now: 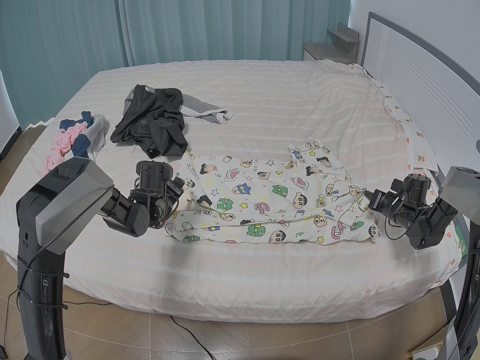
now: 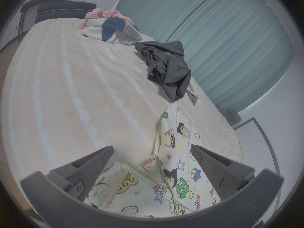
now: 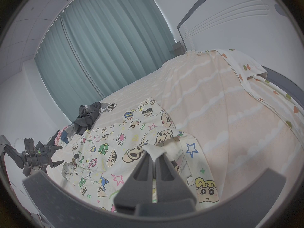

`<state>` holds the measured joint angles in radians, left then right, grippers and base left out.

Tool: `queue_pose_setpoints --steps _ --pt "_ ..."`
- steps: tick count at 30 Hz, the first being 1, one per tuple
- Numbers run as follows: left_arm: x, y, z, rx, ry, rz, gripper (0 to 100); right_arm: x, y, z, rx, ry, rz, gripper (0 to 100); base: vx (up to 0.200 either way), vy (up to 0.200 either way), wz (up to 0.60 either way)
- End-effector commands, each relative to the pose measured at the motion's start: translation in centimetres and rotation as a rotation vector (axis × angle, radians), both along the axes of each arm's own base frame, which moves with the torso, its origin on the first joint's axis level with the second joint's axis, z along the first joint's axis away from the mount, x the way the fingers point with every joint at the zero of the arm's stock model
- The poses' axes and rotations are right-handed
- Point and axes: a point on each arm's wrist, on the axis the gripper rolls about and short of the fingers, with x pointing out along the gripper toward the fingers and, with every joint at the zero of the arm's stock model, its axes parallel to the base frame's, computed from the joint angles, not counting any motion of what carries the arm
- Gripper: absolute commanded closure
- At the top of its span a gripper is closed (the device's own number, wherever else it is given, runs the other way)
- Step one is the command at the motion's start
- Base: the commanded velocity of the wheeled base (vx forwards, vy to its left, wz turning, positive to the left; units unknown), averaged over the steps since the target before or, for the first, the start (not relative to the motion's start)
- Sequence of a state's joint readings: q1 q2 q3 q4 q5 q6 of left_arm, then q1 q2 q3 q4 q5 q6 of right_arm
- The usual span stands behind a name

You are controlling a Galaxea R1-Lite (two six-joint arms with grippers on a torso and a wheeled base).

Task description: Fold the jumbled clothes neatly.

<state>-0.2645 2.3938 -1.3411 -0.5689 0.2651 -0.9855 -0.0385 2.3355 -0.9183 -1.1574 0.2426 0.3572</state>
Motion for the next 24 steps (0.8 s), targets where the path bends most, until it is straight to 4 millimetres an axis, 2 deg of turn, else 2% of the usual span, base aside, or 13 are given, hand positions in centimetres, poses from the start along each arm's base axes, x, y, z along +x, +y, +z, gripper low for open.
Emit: queue_pose_setpoints --steps 1,8,16,20,21,23,24 --pt "-0.2 0.7 1.3 -0.011 -0.018 0.014 0 0.0 0.0 0.3 0.0 -0.011 0.001 100 0.0 0.0 0.0" --pt "-3.0 0.2 1.2 -0.02 0.053 -0.062 0 -0.6 0.1 -0.1 0.006 0.016 0.005 100 0.0 0.0 0.0" --pt "-6.3 1.1 0.4 -0.002 0.141 -0.075 0 0.1 0.0 0.5 0.047 0.0 -0.009 100 0.0 0.0 0.0" --pt "-7.7 1.7 1.1 -0.028 0.16 -0.102 0 0.2 0.1 0.0 0.051 0.039 -0.001 100 0.0 0.0 0.0" --pt "-8.3 2.2 2.0 -0.039 0.148 -0.105 0 0.1 0.2 -0.1 0.053 0.051 0.003 0 0.0 0.0 0.0" --pt "-8.9 2.5 2.7 -0.044 0.14 -0.104 0 0.0 0.2 -0.2 0.055 0.058 0.007 0 0.0 0.0 0.0" --pt "-10.0 2.9 3.5 -0.05 0.135 -0.113 0 0.0 0.0 0.2 0.054 0.05 0.003 0 0.0 0.0 0.0"
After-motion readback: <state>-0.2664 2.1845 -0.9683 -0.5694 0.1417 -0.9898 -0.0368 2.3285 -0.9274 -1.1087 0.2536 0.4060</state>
